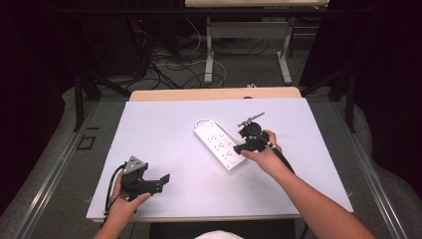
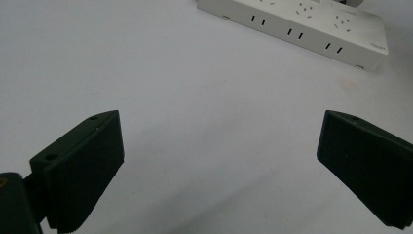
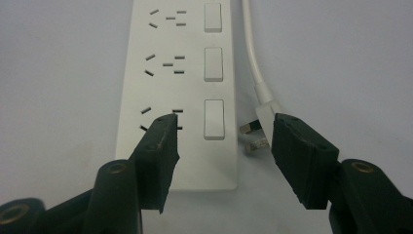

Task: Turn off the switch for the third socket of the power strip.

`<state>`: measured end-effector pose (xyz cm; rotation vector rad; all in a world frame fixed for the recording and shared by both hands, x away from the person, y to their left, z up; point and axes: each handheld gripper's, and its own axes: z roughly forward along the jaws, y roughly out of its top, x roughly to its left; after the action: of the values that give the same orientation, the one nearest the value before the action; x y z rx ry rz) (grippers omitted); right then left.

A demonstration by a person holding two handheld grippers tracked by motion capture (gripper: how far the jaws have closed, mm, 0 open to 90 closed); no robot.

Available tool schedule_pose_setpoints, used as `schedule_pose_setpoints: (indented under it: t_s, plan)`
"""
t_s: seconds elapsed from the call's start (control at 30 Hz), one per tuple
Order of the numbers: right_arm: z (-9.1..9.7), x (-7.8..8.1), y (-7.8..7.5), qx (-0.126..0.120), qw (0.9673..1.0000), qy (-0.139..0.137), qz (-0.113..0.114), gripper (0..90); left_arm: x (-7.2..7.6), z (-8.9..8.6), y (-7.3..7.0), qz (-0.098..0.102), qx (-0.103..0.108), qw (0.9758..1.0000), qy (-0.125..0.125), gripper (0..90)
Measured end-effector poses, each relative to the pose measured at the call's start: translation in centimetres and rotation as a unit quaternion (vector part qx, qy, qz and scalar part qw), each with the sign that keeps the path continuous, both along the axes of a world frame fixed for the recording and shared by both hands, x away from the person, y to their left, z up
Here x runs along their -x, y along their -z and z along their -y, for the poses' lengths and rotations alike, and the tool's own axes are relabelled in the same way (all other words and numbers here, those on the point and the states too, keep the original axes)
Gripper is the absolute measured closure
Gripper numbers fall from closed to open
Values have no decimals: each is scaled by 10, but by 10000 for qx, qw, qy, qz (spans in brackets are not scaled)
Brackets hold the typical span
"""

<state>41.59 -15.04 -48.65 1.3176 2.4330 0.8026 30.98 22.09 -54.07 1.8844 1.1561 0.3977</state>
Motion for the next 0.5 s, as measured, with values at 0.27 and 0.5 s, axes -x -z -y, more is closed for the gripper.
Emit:
schedule_pose_setpoints:
  t_s: [0.27, 0.5]
  plan:
    - [-4, -7, 0, -152, 9998, 13, -100, 589, 0, 0, -1, -43, -33, 10000, 38, 32]
    - [-9, -13, 5, -172, 9997, 45, -146, 644, 0, 0, -1, -45, -40, 10000, 43, 34]
